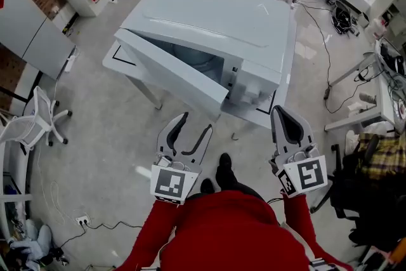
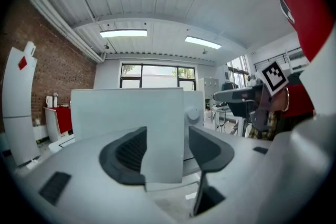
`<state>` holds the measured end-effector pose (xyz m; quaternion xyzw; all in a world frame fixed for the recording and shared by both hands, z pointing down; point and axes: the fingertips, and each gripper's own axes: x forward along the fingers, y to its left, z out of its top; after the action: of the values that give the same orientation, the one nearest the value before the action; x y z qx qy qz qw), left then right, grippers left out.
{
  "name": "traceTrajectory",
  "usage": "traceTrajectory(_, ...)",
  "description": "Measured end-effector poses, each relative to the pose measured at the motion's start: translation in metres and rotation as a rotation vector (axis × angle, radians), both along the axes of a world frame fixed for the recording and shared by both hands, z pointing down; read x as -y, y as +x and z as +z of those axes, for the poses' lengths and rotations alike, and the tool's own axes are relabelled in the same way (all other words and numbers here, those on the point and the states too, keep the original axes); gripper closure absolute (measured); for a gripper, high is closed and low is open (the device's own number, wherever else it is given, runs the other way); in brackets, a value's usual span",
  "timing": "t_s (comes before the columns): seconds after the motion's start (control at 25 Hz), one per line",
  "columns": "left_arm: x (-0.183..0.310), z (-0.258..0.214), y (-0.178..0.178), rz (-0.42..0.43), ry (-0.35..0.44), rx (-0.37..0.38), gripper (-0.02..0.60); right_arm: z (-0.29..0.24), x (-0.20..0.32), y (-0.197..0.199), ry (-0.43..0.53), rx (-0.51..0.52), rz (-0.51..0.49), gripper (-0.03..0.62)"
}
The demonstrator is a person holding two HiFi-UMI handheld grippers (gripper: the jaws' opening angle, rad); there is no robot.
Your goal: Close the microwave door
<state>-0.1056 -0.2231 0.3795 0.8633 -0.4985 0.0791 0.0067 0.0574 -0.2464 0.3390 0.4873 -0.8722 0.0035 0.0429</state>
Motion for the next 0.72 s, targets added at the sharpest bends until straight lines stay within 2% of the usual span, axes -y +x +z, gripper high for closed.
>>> traceTrajectory(0.04,0.004,0.0,0.005,0.008,0.006,0.01,0.32,-0.002,0.004,0.003,0.012,-0.004,0.004,0.583)
traceTrajectory(0.12,0.013,0.003,0.013,0.024,-0.012,-0.004,0.279,-0.007,0.011,0.008,0.029,-0.004,0.002,0.578)
traceTrajectory(0.2,0.021,0.011,0.016,0.03,-0.067,-0.002,0.256,-0.008,0.018,0.01,0.027,-0.002,-0.015,0.516)
traceTrajectory(0.52,0.045,0.013,0.028,0.036,-0.101,-0.008,0.252,0.002,0.036,0.014,-0.012,-0.03,-0.041,0.451)
traceTrajectory(0.72,0.062,0.014,0.033,0.041,-0.113,-0.071,0.252,0.007,0.04,0.013,-0.03,-0.022,-0.06,0.448)
